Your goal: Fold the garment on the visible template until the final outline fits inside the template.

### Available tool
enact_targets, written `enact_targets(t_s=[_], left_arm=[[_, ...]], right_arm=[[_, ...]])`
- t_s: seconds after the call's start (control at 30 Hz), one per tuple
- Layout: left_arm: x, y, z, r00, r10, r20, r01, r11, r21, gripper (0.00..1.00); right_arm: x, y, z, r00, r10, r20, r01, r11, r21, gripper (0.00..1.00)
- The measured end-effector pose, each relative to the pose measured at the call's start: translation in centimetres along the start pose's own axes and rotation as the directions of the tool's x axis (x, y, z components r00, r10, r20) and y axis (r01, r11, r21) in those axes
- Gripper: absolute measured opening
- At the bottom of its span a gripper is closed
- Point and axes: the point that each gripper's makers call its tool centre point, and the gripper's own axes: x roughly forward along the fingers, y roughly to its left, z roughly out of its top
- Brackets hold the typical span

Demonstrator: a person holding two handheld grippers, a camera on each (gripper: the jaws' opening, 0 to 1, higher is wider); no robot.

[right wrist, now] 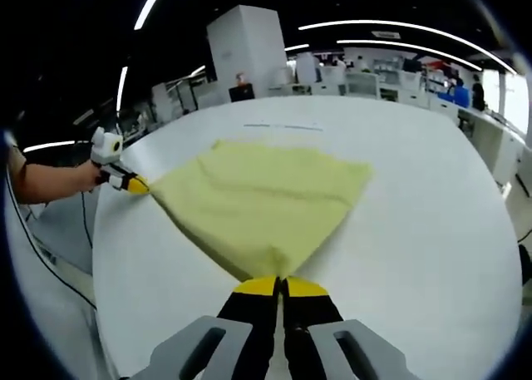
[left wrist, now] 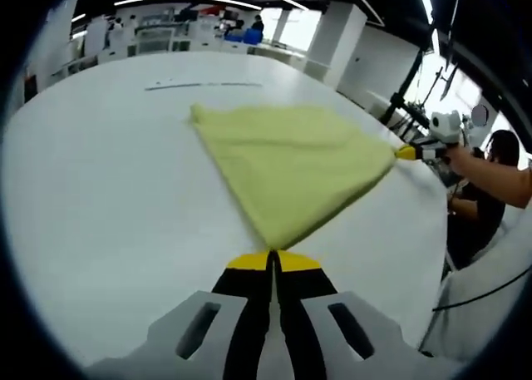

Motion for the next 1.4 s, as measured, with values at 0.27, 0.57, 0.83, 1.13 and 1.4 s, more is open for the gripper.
enact_targets(t_s=[0.27,0.57,0.83,1.13,1.4], left_arm=[[-1.0,0.3,0.9,0.998,0.009,0.056,-0.007,0.999,-0.039,0.10],[-1.7,-0.8,2.0,0.995,-0.007,0.104,0.012,0.999,-0.051,0.39],[-3.0,-1.8,3.5,0.989,-0.014,0.150,0.020,0.999,-0.037,0.54],[-4.5,-2.7,3.7,0.987,-0.006,0.161,0.007,1.000,-0.008,0.63],[-5.7,-3.4,3.4,0.987,-0.010,0.158,0.012,1.000,-0.012,0.68]], right_arm=[[-0.9,-0.1,0.4,0.999,-0.015,0.030,0.014,1.000,0.020,0.09],[-2.5,0.2,1.3,0.997,-0.023,0.069,0.019,0.998,0.058,0.45],[-3.9,1.1,1.5,0.997,-0.018,0.078,0.013,0.998,0.064,0.56],[-5.8,1.5,1.7,0.995,-0.025,0.094,0.017,0.997,0.078,0.63],[-7.9,2.2,2.2,0.994,-0.030,0.102,0.023,0.997,0.076,0.70]])
